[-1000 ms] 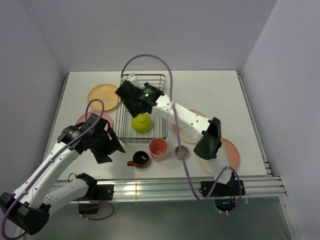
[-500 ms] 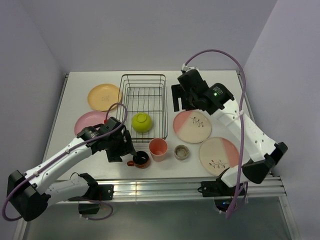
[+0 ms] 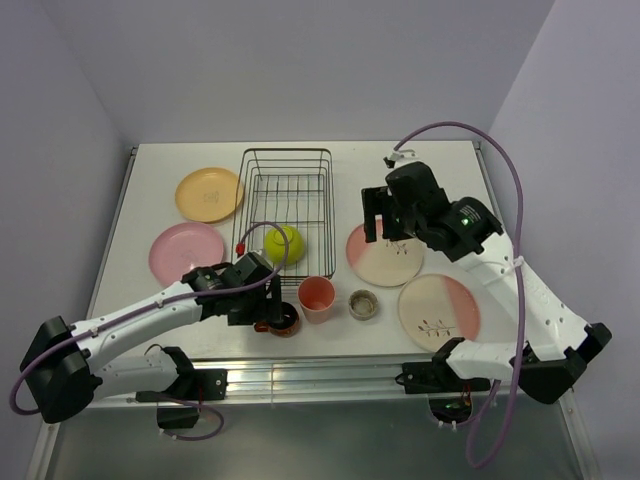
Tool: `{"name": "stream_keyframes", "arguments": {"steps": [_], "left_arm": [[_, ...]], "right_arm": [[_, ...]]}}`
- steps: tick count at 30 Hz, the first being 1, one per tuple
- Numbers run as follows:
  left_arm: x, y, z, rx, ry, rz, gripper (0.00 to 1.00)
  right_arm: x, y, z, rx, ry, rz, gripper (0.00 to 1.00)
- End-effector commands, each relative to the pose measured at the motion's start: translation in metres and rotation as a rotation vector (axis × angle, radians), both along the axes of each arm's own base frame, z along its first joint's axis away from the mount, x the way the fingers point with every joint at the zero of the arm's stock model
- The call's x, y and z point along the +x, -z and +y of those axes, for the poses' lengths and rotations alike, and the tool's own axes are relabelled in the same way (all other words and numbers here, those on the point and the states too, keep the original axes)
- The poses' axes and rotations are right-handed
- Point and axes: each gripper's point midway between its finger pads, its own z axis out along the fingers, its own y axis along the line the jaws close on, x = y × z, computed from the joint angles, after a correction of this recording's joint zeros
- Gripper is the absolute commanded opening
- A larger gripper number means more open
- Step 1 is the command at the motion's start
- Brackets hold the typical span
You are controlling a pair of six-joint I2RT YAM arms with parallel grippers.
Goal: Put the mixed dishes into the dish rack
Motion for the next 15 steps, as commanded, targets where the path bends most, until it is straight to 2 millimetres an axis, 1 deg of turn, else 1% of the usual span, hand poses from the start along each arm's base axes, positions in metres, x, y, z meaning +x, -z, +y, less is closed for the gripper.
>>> {"name": "stream_keyframes", "arguments": {"steps": [1, 5, 9, 11, 14, 15], "left_arm": [[0.011, 0.003, -0.001, -0.005, 0.044, -0.100, 0.83], [0.013, 0.007, -0.002, -0.005, 0.050, -0.112, 0.83], [0.023, -0.005, -0.011, -0.034, 0.018, -0.138, 0.84], [0.025, -0.007, -0.016, -0.042, 0.010, -0.135, 0.84], [0.026, 0.002, -0.020, -0.010, 0.010, -0.092, 0.83], [0.026, 0.009, -0.022, 0.016, 0.011, -0.066, 0.83]], "right_arm": [[0.000, -0.012, -0.004, 0.040, -0.001, -0.063, 0.88], [-0.003, -0.011, -0.010, 0.042, 0.008, -0.071, 0.88], [-0.006, -0.008, -0.015, 0.041, 0.012, -0.064, 0.88], [-0.007, -0.008, -0.015, 0.045, 0.013, -0.064, 0.88], [-0.008, -0.008, -0.016, 0.048, 0.012, -0.063, 0.88], [-0.009, -0.010, -0.016, 0.050, 0.010, -0.066, 0.88]]}}
